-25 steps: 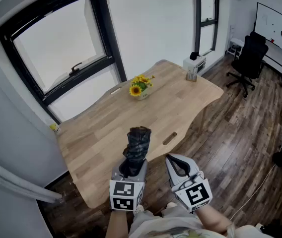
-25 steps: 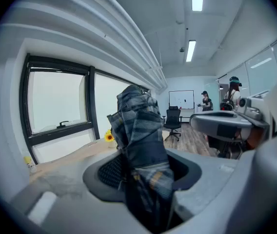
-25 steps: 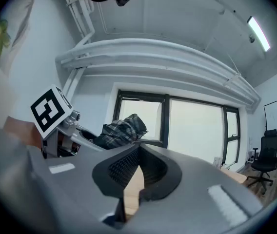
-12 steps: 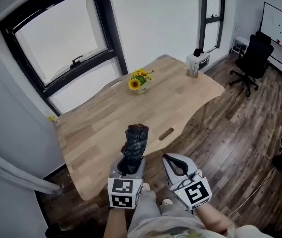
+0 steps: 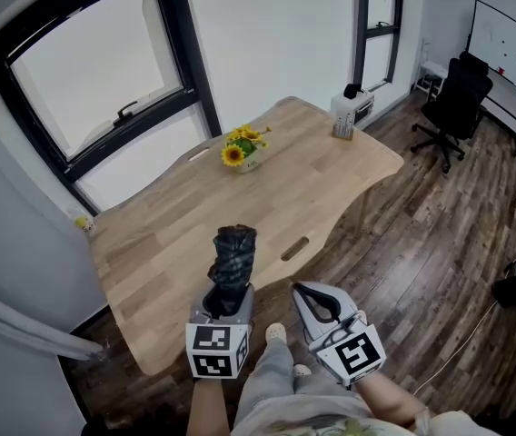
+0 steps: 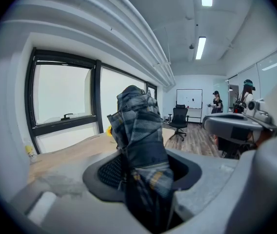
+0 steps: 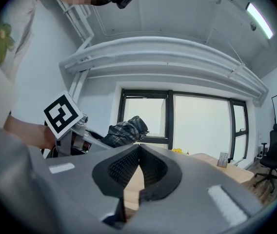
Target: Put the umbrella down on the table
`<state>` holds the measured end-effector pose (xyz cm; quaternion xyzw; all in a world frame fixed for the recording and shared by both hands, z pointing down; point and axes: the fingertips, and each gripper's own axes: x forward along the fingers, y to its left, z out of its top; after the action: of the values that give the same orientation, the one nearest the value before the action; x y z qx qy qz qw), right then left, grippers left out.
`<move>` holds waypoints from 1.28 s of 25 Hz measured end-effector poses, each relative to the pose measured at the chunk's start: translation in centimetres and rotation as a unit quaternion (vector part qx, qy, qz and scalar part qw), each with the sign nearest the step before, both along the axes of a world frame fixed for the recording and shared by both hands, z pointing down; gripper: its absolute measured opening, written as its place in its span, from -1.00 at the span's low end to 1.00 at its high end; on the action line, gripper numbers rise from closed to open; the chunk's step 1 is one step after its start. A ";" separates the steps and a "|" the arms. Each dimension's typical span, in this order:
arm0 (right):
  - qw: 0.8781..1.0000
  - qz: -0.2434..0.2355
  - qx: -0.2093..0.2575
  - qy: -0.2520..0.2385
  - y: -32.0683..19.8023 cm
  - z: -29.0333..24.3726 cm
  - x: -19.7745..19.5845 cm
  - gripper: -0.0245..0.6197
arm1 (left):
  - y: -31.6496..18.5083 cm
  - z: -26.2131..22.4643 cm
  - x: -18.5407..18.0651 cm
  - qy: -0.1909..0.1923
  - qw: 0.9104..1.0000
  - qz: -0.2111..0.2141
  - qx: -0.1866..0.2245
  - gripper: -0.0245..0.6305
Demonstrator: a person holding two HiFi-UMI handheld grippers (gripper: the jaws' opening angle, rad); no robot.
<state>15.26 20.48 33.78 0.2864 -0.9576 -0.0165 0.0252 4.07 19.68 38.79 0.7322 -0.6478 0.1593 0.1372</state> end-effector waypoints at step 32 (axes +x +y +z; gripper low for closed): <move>1.000 0.004 -0.012 0.020 -16.8 0.9 -8.7 -0.92 | -17.0 -1.6 -9.7 -0.010 1.000 0.006 0.019 -0.25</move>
<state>6.59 3.69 34.71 0.2893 -0.9560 -0.0112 0.0480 -5.67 2.68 37.24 0.7367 -0.6478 0.1552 0.1161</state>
